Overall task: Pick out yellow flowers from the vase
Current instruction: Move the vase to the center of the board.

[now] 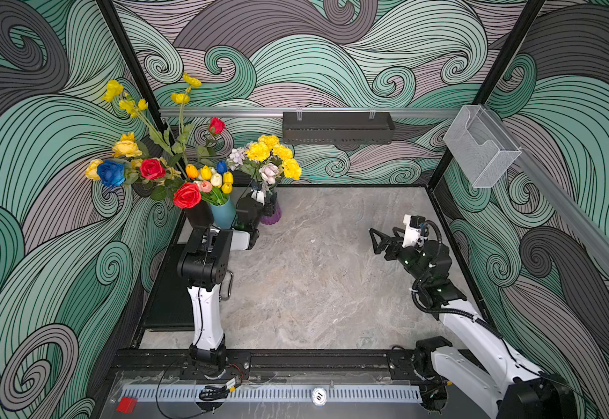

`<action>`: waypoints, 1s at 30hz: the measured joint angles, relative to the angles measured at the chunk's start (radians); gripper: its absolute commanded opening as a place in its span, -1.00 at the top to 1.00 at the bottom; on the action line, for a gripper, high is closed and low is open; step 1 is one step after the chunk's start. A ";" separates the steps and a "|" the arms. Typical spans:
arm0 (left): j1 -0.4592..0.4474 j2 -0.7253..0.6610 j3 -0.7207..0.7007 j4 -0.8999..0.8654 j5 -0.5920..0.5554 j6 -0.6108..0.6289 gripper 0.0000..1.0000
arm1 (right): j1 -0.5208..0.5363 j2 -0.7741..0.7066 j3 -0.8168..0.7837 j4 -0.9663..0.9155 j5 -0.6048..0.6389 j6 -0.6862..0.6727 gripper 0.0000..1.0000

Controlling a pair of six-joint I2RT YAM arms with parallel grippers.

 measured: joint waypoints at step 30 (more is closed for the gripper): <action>-0.277 0.034 0.082 -0.066 0.231 0.002 -0.17 | 0.024 0.000 0.026 -0.056 0.029 -0.011 -0.95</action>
